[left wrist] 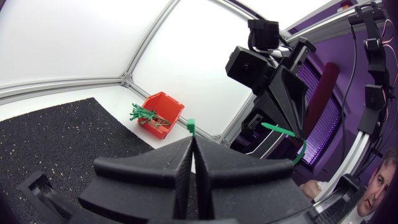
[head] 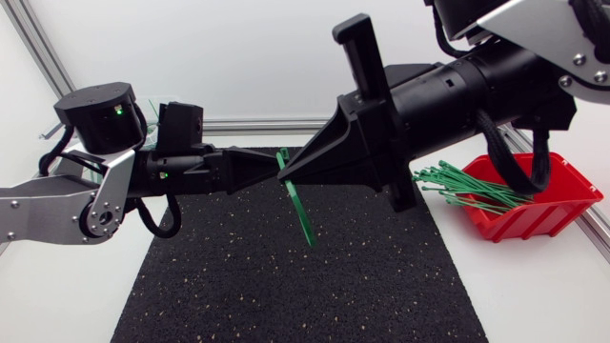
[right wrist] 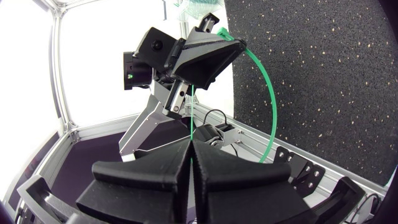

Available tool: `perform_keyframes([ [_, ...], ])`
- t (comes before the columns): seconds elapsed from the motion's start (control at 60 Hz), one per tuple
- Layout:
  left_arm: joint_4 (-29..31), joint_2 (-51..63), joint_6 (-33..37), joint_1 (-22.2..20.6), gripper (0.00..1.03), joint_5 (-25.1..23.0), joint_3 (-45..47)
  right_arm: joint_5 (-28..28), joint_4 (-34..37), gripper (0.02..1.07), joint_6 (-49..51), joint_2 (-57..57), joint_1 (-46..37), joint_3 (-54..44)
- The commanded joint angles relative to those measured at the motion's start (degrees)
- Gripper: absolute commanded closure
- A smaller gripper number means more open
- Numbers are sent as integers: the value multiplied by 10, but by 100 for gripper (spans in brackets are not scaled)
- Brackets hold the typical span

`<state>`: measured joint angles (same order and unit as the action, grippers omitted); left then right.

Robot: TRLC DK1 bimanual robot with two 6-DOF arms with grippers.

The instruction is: Take a green cable tie from the red box, thread the tail through the head to close it, then place it in the transparent bin on the left.

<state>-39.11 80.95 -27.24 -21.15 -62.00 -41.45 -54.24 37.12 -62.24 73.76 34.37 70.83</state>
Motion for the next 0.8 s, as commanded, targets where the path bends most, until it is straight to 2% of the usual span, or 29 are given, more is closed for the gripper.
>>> perform_keyframes([
  [0.0,-11,-11,-18,-1,100,4,11,-10,-11,101,-49,-7,-3,8],
  [0.083,-18,-13,-26,1,100,4,12,-15,-35,101,-92,-13,-3,4],
  [0.433,-27,-15,-32,2,100,6,19,-5,-79,101,-164,-15,-3,-18],
  [0.783,-52,-50,-46,-5,100,18,53,10,-79,101,-168,-35,-8,-58],
])
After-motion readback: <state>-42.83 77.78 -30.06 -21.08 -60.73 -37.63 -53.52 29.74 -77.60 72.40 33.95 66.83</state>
